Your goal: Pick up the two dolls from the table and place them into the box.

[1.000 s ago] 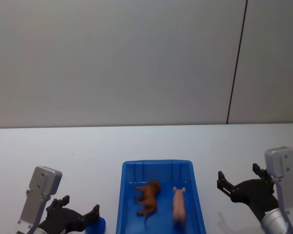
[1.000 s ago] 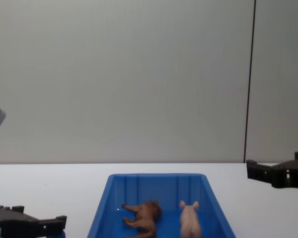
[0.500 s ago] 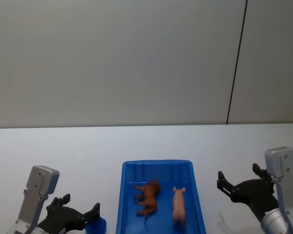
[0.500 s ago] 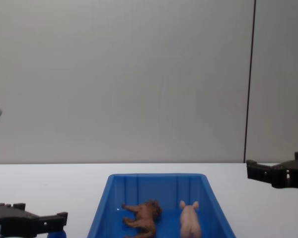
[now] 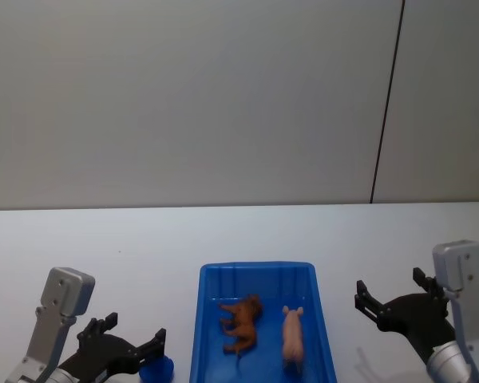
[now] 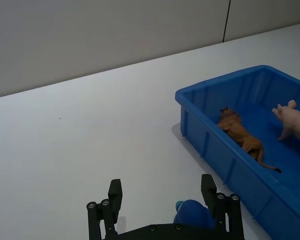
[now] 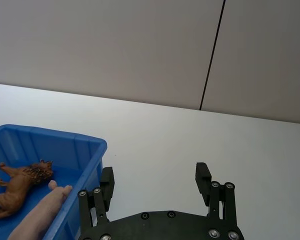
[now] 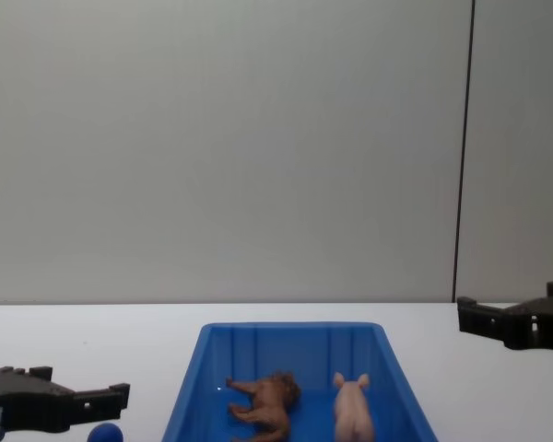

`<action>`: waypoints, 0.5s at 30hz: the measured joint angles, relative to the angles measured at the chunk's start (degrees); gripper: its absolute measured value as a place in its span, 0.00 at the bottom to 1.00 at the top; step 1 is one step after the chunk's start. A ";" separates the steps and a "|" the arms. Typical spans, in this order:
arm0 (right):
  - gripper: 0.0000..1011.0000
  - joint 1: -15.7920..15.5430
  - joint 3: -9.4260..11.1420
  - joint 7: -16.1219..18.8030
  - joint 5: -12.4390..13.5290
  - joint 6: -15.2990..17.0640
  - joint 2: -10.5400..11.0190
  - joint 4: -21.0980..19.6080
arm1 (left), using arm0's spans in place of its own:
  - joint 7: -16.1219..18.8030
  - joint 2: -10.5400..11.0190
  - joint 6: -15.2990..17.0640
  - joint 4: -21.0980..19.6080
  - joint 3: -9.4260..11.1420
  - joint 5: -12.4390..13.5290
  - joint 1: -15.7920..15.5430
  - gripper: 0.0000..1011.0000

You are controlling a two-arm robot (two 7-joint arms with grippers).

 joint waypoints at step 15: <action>0.99 0.00 0.00 0.00 0.00 0.00 0.00 0.00 | -4.95 0.54 0.54 0.85 -0.02 0.16 0.28 0.99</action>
